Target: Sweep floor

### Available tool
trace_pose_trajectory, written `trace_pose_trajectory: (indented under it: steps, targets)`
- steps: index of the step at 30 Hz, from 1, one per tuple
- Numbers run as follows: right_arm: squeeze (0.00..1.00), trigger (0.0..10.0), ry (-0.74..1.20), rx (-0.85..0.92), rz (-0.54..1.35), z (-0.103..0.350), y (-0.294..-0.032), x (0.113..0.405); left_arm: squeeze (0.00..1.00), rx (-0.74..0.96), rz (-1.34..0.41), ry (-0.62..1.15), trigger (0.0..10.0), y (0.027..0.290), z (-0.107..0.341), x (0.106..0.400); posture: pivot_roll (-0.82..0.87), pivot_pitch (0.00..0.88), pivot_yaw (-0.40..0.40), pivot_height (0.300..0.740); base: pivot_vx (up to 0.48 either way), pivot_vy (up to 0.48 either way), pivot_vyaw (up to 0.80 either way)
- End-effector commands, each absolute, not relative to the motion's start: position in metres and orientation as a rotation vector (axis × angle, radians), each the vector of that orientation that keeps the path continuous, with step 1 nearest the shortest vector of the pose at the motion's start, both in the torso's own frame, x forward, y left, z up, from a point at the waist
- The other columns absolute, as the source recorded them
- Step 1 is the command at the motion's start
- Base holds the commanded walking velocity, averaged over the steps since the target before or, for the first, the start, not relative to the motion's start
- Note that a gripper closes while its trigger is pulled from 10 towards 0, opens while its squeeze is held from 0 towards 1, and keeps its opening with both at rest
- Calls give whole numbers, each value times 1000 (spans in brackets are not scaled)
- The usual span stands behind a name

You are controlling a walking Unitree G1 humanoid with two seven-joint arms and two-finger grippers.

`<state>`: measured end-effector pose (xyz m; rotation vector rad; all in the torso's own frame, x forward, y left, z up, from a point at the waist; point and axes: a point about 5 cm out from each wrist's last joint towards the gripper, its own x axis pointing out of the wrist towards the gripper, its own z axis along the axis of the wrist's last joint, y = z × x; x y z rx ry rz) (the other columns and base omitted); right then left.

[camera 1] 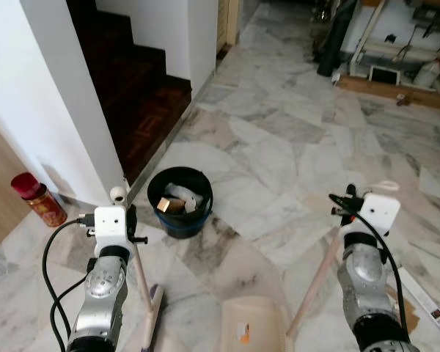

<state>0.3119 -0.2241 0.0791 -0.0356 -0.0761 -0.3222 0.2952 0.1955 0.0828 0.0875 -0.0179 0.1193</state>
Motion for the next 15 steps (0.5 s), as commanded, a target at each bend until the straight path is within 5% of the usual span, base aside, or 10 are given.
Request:
trace_pose_trajectory:
  steps: [1,15]
  targets:
    - [0,10000,-71,-43,-329,75,-228,310,0,94,136,9,10000,204,75,293,102,70,-55,740,0,0,0]
    - [0,10000,-160,-45,-327,88,-229,316,0,76,111,-129,10000,190,99,304,92,70,-60,740,0,0,0]
